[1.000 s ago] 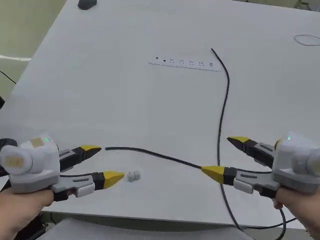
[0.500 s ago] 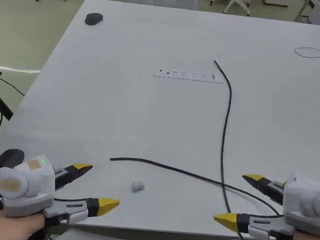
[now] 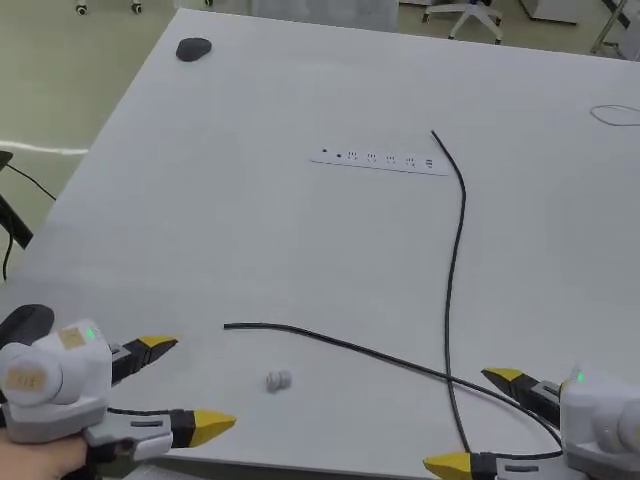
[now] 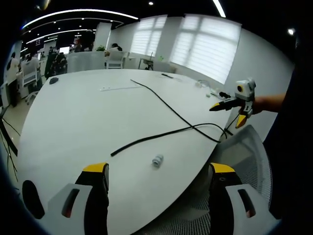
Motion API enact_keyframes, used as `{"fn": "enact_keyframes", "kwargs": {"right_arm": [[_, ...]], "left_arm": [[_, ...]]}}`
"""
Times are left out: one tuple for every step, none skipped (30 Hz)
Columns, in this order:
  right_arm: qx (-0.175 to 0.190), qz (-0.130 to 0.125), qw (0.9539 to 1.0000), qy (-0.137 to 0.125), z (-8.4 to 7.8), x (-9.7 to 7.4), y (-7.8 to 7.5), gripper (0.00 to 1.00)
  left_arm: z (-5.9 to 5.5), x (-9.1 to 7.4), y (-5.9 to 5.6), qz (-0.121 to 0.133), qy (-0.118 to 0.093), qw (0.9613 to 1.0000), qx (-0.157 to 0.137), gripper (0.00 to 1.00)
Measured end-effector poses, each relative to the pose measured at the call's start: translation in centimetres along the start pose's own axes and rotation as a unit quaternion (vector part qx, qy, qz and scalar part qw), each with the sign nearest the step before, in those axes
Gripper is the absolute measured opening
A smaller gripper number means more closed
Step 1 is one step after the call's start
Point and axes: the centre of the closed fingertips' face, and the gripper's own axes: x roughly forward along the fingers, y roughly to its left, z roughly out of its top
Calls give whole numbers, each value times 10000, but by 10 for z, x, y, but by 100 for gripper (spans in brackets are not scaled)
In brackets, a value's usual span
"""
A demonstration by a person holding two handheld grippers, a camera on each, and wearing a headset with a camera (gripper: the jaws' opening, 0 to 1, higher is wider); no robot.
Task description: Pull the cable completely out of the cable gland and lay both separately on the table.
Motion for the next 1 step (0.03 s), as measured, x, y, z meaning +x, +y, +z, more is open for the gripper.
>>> {"fn": "enact_keyframes", "kwargs": {"right_arm": [[15,2,10000,3,0,0,0,95]], "left_arm": [[-1,0,0,-4,7,10000,12,83]]}}
